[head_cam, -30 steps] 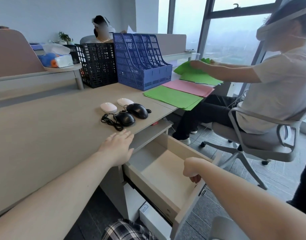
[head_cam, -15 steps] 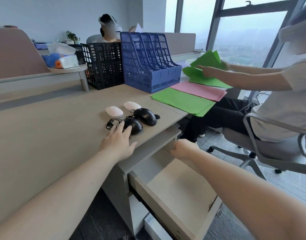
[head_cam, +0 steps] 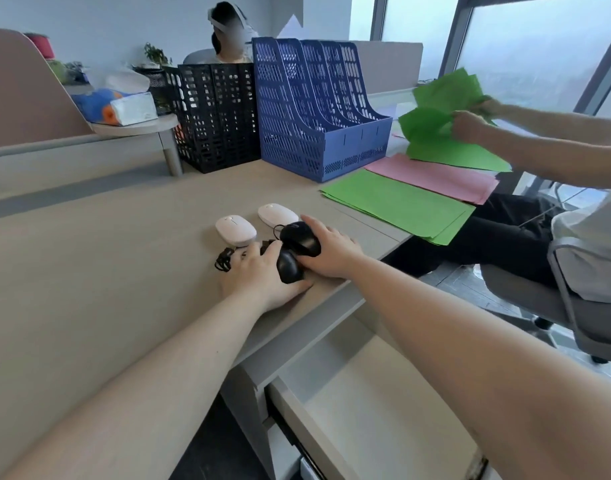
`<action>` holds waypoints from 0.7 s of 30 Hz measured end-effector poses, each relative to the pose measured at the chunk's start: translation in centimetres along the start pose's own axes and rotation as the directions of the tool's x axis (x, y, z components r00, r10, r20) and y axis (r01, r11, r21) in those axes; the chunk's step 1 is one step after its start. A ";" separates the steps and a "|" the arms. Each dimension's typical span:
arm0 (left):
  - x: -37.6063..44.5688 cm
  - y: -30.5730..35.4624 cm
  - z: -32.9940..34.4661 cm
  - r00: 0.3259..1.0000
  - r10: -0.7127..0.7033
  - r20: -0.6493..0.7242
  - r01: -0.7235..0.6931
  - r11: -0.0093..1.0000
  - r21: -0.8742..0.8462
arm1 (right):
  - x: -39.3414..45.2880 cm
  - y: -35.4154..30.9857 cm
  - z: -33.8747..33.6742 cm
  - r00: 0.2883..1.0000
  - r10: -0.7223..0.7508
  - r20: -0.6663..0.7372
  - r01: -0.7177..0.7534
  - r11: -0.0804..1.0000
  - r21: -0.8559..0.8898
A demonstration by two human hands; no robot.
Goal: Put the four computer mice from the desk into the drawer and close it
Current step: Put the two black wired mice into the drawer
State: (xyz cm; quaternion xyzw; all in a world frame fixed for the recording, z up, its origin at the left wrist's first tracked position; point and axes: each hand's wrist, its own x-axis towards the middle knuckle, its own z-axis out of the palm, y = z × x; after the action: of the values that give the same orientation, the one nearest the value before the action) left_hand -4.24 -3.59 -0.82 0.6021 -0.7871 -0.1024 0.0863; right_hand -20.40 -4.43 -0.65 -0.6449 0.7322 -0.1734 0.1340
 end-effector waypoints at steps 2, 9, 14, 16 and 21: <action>-0.1 0.3 -0.4 1.000 0.003 -0.006 -0.003 1.000 -0.020 | 0.4 -0.3 0.2 1.000 -0.009 -0.002 0.009 1.000 -0.030; -2.4 2.0 -1.2 1.000 0.000 0.016 0.000 1.000 0.012 | -2.3 0.5 -0.5 0.997 0.054 -0.064 -0.050 0.996 0.069; -5.9 4.9 -1.2 0.996 0.068 0.050 -0.070 0.997 0.034 | -6.4 2.4 -2.6 0.996 0.077 -0.046 -0.070 0.988 0.138; -7.5 6.1 -0.7 0.994 0.090 0.055 -0.093 0.994 0.055 | -8.5 3.2 -3.1 0.995 0.087 -0.039 -0.078 0.980 0.181; -10.3 8.1 0.7 0.989 0.142 0.035 -0.144 0.988 0.054 | -13.3 5.5 -3.6 0.993 0.108 -0.040 -0.097 0.969 0.227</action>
State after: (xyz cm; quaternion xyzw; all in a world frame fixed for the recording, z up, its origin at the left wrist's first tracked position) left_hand -9.26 8.42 0.47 0.5446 -0.8321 -0.0831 0.0640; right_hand -25.11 9.63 -0.14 -0.5822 0.7434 -0.2647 0.1957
